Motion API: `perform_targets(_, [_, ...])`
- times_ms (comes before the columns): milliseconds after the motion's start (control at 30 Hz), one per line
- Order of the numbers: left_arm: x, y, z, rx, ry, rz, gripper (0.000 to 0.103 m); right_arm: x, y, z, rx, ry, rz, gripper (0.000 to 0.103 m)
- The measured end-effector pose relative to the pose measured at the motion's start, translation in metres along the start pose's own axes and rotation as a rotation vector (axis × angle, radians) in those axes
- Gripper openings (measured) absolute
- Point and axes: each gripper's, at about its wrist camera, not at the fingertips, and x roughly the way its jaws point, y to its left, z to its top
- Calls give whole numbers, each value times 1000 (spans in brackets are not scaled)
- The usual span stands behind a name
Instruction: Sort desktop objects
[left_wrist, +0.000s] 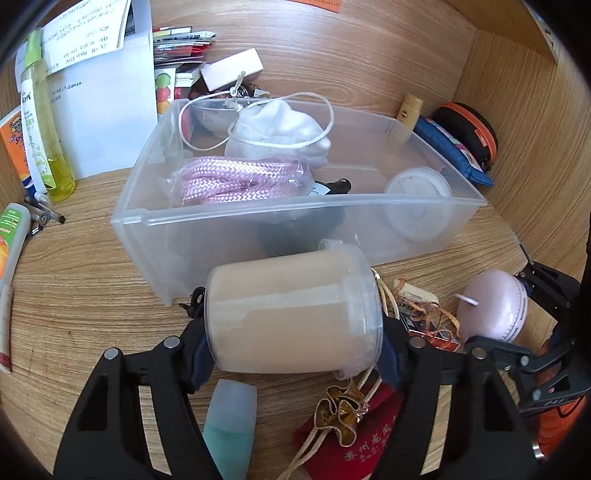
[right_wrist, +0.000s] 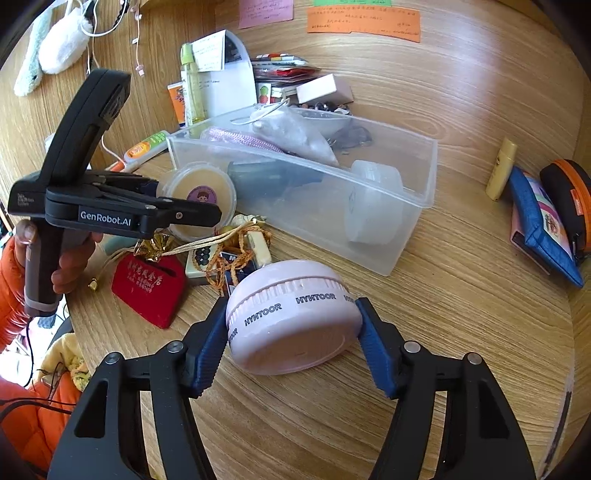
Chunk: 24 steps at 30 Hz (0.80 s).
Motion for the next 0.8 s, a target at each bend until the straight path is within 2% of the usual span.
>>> perform_targets(167, [-1, 1, -1, 4, -11, -1, 70, -9, -10, -1, 28, -22, -13, 63])
perform_targets(467, [-20, -4, -5, 43, -134, 38, 67, -19, -19, 2, 65, -50, -24, 63])
perform_targets(800, [-33, 7, -5, -15, -203, 35, 67, -27, -21, 15, 86, -99, -23, 63])
